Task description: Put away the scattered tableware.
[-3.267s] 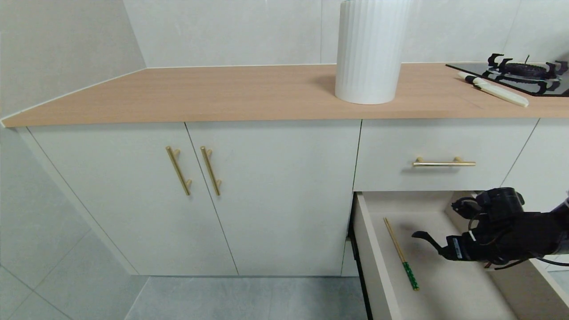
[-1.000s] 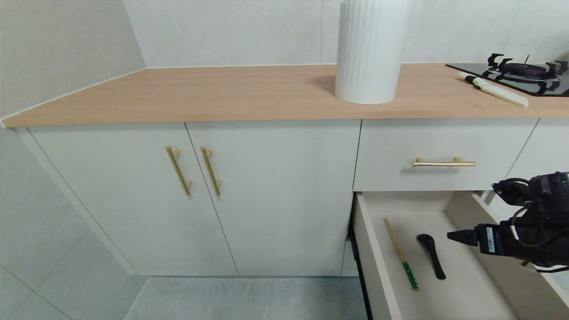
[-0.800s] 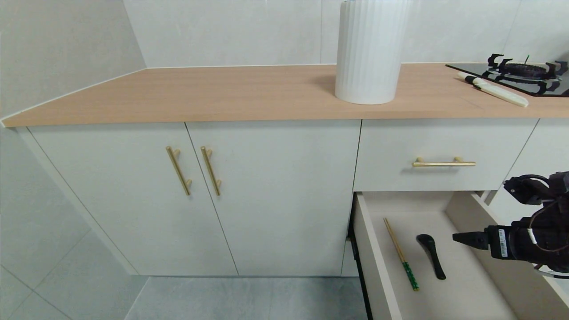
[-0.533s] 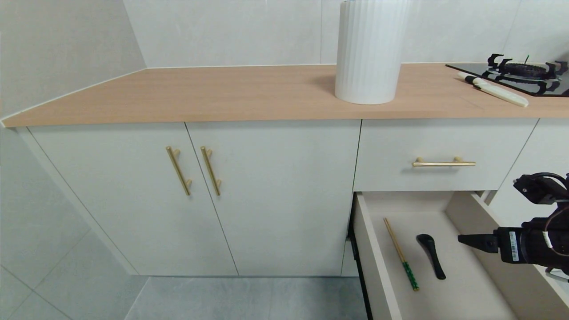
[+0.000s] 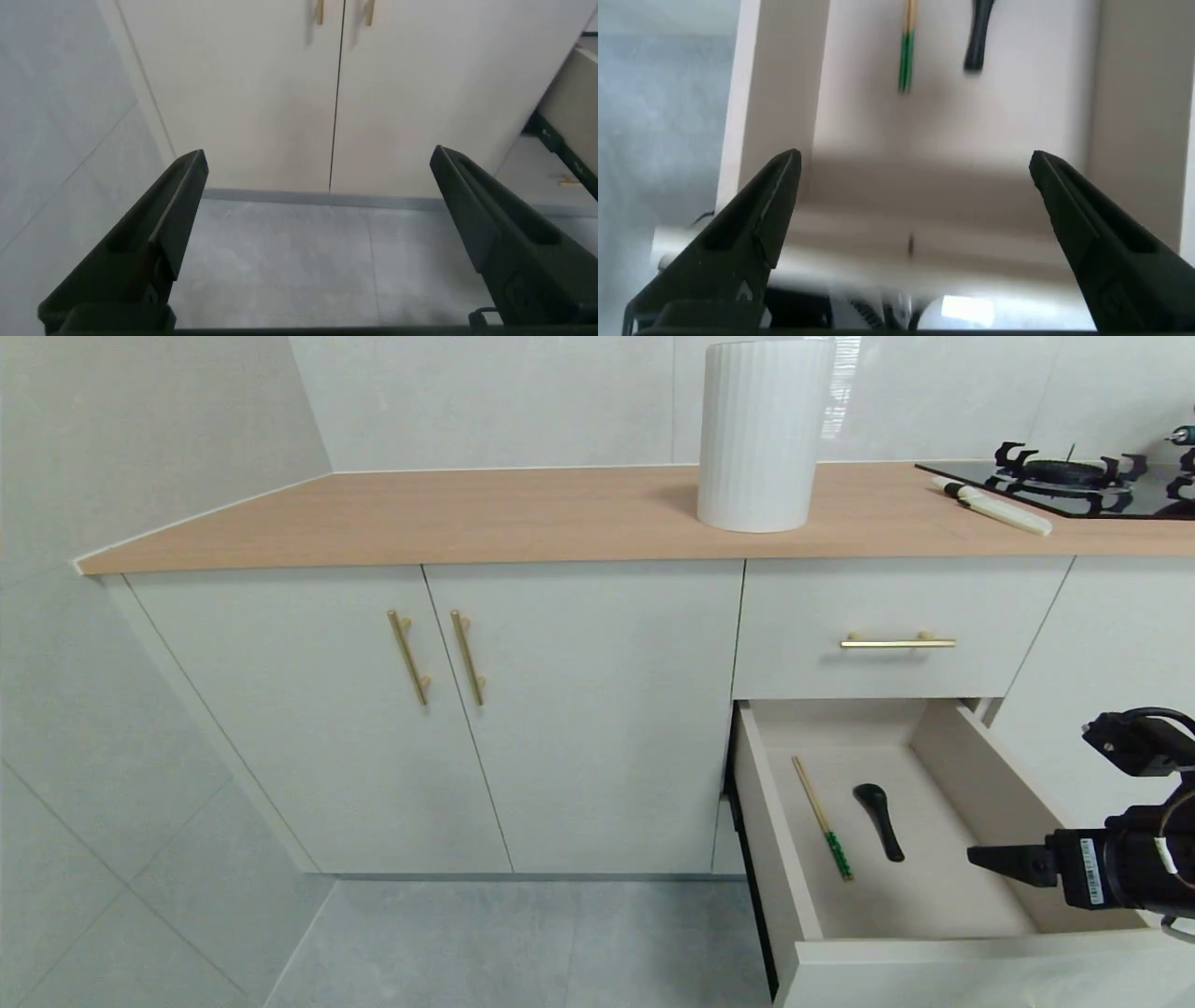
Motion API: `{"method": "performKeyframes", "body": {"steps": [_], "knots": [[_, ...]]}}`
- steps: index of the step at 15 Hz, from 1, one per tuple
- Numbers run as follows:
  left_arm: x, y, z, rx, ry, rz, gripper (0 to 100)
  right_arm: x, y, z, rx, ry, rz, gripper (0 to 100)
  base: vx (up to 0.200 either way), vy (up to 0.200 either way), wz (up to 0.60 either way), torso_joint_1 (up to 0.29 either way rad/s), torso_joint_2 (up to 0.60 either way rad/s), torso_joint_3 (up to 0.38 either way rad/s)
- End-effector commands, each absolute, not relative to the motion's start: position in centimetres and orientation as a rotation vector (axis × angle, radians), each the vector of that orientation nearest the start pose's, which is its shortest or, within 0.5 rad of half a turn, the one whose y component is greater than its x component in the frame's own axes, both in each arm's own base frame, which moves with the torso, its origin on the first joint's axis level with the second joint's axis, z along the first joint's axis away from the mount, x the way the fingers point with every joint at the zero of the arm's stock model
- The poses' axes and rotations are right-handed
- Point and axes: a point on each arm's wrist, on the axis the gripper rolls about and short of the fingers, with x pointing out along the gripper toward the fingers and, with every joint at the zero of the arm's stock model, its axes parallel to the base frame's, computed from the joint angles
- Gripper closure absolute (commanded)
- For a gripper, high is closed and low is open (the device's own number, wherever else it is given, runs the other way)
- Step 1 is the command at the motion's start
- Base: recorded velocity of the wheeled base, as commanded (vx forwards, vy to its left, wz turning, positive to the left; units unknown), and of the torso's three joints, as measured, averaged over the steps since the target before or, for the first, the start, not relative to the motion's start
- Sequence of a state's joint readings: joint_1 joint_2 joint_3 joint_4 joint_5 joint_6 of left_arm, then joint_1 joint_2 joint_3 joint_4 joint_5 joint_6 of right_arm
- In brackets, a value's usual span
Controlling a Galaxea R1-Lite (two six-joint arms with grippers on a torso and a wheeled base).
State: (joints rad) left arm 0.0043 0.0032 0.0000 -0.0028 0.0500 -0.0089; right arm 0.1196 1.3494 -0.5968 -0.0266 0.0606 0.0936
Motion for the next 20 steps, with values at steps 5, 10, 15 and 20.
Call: {"method": "performKeyframes", "body": {"steps": [5,10,15,20], "knots": [[-2.3,0.1,7.6,-0.009,0.000,0.055,0,17.3,2.6,17.3,0.013,0.968,0.172,0,0.000,0.000,0.00,0.000,0.00,0.000],[-2.3,0.1,7.6,-0.009,0.000,0.055,0,18.3,4.1,14.8,-0.078,1.215,0.217,0,0.000,0.000,0.00,0.000,0.00,0.000],[-2.3,0.1,7.6,-0.009,0.000,0.055,0,20.2,4.4,11.9,-0.129,1.336,0.147,0,0.000,0.000,0.00,0.000,0.00,0.000],[-2.3,0.1,7.6,-0.009,0.000,0.055,0,21.1,3.6,11.4,-0.096,1.253,0.109,0,0.000,0.000,0.00,0.000,0.00,0.000]]}}
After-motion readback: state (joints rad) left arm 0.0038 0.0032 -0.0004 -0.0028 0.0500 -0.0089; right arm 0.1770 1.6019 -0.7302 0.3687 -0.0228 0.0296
